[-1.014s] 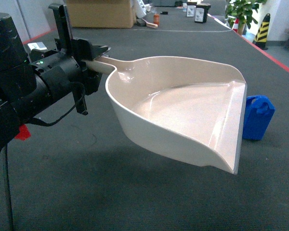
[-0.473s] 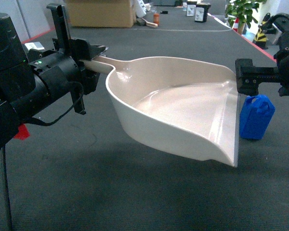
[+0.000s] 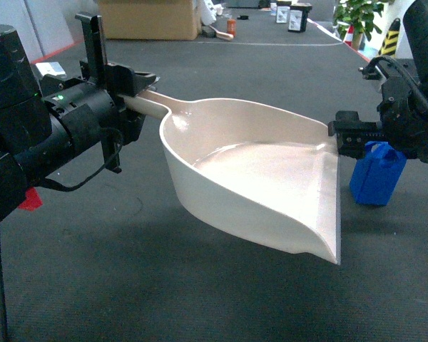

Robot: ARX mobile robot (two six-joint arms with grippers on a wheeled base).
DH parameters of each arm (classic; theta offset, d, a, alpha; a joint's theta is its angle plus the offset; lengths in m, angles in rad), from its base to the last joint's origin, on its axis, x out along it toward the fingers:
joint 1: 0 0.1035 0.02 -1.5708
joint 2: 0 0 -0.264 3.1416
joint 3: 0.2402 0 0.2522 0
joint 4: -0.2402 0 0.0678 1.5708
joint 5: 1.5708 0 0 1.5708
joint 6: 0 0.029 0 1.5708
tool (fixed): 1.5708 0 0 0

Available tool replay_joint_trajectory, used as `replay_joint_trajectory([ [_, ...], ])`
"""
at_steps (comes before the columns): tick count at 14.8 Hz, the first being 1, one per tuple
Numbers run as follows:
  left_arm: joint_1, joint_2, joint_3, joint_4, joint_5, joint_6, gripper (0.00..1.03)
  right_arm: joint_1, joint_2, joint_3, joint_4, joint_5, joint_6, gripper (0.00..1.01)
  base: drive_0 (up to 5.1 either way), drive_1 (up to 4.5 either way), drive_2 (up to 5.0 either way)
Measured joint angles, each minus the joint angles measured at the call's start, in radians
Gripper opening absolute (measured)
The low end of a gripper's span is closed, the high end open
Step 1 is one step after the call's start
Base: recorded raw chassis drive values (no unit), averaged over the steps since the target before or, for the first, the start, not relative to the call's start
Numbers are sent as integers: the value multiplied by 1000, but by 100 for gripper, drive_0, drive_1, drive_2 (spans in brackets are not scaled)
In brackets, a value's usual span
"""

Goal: Place part in tray to right shelf

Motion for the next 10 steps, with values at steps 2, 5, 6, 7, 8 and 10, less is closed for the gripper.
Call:
replay_joint_trajectory([
  [2,0,1,0,3,-4,-9,12,-1,0,-15,28,6,0,55,0,0,0],
  [5,0,1,0,11,0,-44,12,-11,-91,-90,82,7,-9,47,0,0,0],
  [6,0,1,0,11,8,-58,12,-16,-156,-111,98,10,-19,47,0,0,0],
  [7,-2,1,0,11,11,-61,12,-16,-227,-124,126,20,-31,47,0,0,0],
  [8,-5,1,0,11,11,-64,12,-12,-301,-126,141,22,-42,47,0,0,0],
  [10,-5,1,0,11,11,-65,12,40,-424,-133,171,-23,-15,47,0,0,0],
])
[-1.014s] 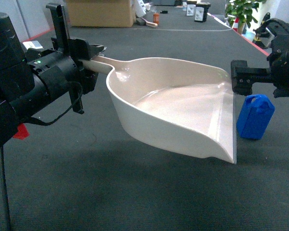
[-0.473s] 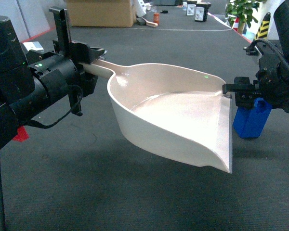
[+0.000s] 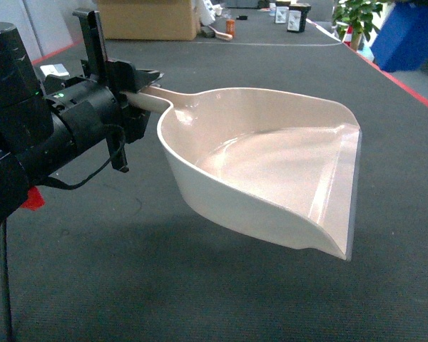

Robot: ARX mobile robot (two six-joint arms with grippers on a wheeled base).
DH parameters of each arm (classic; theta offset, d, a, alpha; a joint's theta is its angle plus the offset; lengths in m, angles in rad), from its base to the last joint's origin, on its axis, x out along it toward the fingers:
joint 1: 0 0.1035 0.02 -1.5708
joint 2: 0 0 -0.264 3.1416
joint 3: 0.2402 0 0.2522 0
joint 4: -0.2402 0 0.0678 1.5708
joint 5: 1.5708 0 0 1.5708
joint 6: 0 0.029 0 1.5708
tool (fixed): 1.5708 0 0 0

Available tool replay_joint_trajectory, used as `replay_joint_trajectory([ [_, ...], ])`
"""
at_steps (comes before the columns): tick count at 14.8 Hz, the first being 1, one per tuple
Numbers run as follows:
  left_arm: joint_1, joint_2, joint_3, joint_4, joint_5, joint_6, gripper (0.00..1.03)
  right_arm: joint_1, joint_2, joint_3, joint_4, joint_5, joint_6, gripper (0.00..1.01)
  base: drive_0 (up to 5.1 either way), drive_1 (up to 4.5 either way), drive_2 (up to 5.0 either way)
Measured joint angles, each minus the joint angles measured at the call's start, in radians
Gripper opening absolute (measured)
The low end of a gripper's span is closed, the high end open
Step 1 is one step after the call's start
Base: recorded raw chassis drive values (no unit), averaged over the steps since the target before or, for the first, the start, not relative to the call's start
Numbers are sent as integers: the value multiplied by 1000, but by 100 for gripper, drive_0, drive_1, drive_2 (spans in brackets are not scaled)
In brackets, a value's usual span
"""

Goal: Place part in tray to right shelf

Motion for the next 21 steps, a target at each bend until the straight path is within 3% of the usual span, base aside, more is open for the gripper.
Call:
replay_joint_trajectory([
  [2,0,0,0,0,0,-1,12,119,-57,-28,-28,-106,86,46,0,0,0],
  [4,0,0,0,0,0,-3,12,237,-50,-82,-54,-180,185,46,0,0,0],
  [5,1,0,0,0,0,-6,12,273,-39,-101,-67,-210,241,46,0,0,0],
  [7,0,0,0,0,1,-10,12,307,-15,-143,-37,-211,304,51,0,0,0],
  [9,0,0,0,0,2,-10,12,283,-31,-151,-26,-171,319,74,0,0,0],
  [11,0,0,0,0,1,-10,12,237,-135,-186,13,-113,278,98,0,0,0],
  [12,0,0,0,-1,0,-10,12,220,-209,-211,34,-98,248,98,0,0,0],
  [14,0,0,0,0,1,-10,12,220,-367,-296,130,-4,146,98,0,0,0],
  [16,0,0,0,0,2,-10,12,212,-544,-435,145,87,-8,98,0,0,0],
  [18,0,0,0,-1,0,-10,12,209,-678,-562,109,97,-103,98,0,0,0],
  [19,0,0,0,0,2,-10,12,218,-680,-575,174,131,-120,95,0,0,0],
  [20,-5,0,0,2,3,-10,12,212,-709,-643,306,230,-119,82,0,0,0],
  [21,-5,0,0,-3,3,-10,12,172,-769,-743,361,241,-119,70,0,0,0],
])
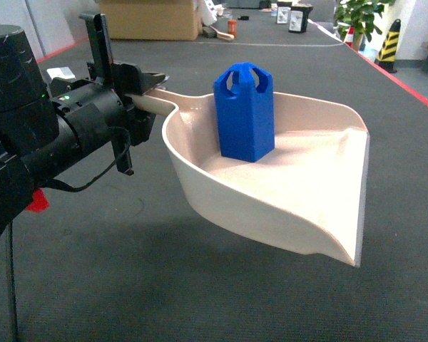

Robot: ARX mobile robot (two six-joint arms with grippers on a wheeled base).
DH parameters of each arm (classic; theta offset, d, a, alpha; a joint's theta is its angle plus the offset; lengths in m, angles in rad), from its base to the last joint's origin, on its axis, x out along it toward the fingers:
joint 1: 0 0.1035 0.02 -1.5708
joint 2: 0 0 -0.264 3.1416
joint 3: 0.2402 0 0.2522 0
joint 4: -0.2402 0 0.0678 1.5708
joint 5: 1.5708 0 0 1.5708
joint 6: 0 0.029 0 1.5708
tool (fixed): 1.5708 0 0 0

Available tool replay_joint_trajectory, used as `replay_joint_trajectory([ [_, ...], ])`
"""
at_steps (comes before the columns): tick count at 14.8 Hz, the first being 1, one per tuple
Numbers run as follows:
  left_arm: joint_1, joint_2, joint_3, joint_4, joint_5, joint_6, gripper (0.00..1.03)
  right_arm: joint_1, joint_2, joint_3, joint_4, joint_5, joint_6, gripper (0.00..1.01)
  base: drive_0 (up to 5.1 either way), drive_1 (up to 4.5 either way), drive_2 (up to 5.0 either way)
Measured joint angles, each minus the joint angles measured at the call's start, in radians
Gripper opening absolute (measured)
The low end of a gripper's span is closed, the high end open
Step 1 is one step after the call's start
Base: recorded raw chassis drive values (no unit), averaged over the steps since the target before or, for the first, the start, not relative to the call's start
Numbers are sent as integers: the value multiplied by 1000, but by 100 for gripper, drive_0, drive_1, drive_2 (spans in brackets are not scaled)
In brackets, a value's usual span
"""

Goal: Place part in tray to right shelf

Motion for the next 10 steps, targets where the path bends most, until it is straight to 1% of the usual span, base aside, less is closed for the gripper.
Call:
replay_joint_trajectory([
  [1,6,0,0,3,-1,0,12,-39,-43,-72,22,-9,0,59,0,0,0],
  [2,7,0,0,4,-3,0,12,-76,-88,-149,41,-41,0,44,0,0,0],
  [4,4,0,0,2,0,0,12,-119,-158,-245,64,-103,0,20,0,0,0],
  [5,4,0,0,3,0,0,12,-144,-193,-287,71,-122,0,7,0,0,0],
  [6,5,0,0,2,-1,0,12,-168,-229,-326,72,-140,1,2,0,0,0],
  [10,5,0,0,3,-2,0,12,-235,-356,-433,48,-214,0,2,0,0,0],
])
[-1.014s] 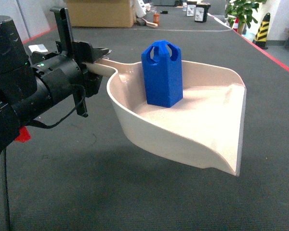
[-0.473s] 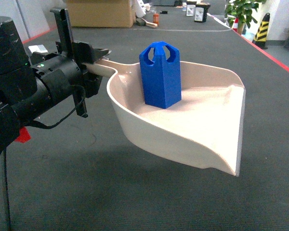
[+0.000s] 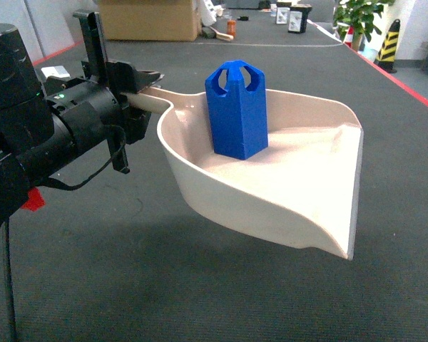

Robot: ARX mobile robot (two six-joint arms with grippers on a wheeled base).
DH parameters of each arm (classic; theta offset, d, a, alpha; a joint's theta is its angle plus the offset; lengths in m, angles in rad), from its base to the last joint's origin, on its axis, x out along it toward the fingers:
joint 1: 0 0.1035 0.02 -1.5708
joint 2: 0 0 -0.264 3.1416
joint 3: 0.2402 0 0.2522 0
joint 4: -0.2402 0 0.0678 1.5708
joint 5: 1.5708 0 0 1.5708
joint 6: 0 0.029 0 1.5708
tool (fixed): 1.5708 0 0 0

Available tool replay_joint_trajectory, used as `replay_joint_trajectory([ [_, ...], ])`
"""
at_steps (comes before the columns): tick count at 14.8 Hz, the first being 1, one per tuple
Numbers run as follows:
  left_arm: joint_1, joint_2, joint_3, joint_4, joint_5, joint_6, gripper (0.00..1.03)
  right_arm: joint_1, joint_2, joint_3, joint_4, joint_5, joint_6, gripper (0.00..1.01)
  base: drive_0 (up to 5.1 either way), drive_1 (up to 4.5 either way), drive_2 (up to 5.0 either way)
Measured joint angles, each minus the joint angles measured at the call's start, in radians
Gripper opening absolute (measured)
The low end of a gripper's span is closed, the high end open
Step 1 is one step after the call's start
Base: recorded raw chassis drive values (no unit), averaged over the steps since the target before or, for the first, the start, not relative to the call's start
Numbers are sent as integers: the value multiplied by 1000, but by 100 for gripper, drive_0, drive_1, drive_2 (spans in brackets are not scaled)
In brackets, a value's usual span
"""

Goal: Place part in tray to right shelf

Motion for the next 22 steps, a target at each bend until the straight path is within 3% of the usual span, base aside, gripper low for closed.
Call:
replay_joint_trajectory([
  [3,0,0,0,0,1,0,12,-53,-24,-15,-12,-63,0,2,0,0,0],
  [8,0,0,0,0,1,0,12,-89,-128,-64,-64,-88,0,2,0,0,0],
  [9,0,0,0,0,2,0,12,-89,-197,-87,-106,-88,0,10,0,0,0],
  [10,0,0,0,0,2,0,12,-89,-196,-87,-105,-88,0,30,0,0,0],
  [11,0,0,0,0,2,0,12,-89,-197,-87,-104,-88,0,41,0,0,0],
  [17,5,0,0,0,-2,-1,12,-89,-196,-87,-103,-90,0,100,487,-255,-255],
  [22,3,0,0,-2,-2,-2,12,-89,-195,-87,-105,-90,0,98,505,-240,-240],
])
